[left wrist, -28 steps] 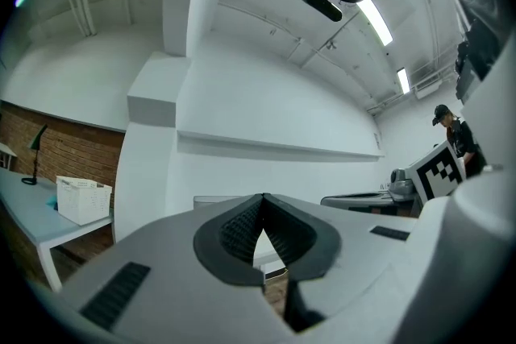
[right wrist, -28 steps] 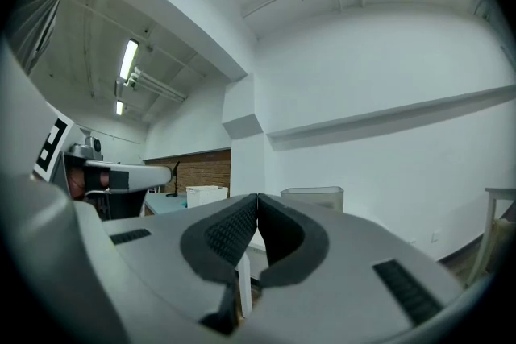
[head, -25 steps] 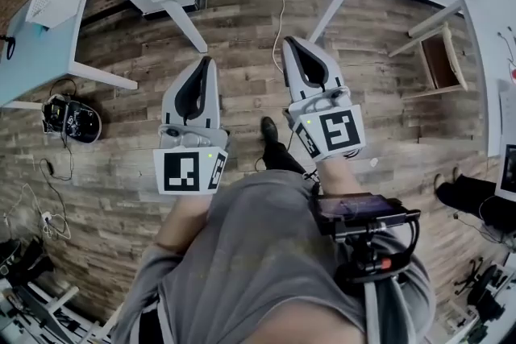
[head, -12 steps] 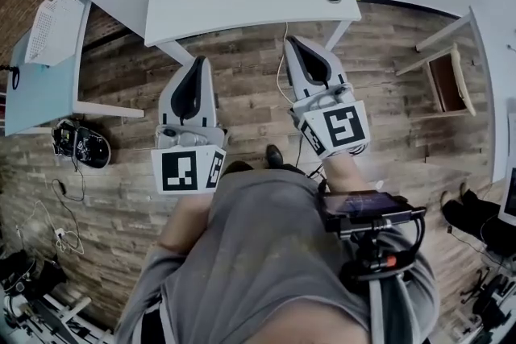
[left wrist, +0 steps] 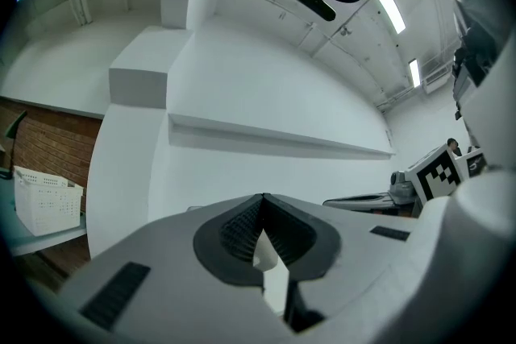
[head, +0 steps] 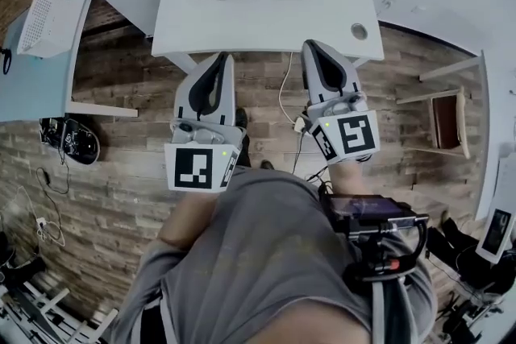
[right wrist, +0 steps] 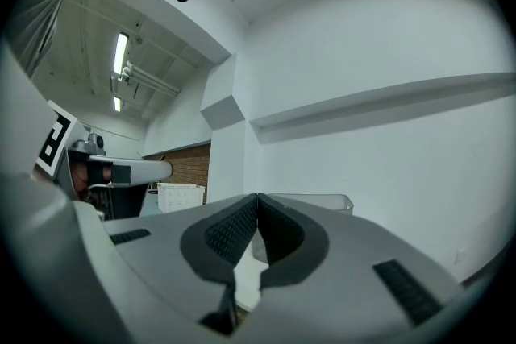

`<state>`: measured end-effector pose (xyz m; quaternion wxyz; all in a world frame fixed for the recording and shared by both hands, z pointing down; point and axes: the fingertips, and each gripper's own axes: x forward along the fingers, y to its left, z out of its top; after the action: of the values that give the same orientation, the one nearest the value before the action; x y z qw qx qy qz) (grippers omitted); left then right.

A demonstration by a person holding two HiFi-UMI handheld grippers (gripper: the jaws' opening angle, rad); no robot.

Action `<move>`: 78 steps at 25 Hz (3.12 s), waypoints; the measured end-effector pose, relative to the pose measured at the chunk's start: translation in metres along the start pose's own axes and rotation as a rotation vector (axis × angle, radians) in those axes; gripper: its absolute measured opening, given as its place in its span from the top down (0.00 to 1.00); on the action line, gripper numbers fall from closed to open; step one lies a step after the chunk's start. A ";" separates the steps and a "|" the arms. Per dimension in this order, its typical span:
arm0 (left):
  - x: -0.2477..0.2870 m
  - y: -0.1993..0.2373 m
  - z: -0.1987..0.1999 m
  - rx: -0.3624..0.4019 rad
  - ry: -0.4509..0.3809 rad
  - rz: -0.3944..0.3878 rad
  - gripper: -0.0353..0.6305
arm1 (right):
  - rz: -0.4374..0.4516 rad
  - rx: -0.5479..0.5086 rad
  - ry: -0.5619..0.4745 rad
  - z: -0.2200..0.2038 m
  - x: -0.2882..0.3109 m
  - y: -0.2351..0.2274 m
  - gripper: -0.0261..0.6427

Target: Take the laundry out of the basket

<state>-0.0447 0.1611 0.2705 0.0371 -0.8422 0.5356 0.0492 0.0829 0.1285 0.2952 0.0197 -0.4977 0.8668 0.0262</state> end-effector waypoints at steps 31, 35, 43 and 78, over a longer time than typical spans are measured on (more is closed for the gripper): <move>0.228 0.148 -0.009 -0.008 -0.039 -0.125 0.94 | -0.086 -0.074 -0.087 0.033 0.238 -0.093 0.95; 0.248 0.154 -0.005 -0.007 -0.044 -0.112 0.94 | -0.065 -0.079 -0.093 0.040 0.257 -0.105 0.95; 0.281 0.160 0.011 0.017 -0.079 -0.092 0.94 | -0.004 -0.090 -0.115 0.058 0.286 -0.120 0.95; 0.412 0.212 -0.053 -0.121 0.055 -0.033 0.94 | 0.392 -0.058 0.323 -0.087 0.406 -0.119 0.75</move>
<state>-0.0612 -0.3052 0.2707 -0.0277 -0.8527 0.5185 0.0578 -0.0199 -0.2865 0.3541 -0.1390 -0.3180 0.9375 -0.0256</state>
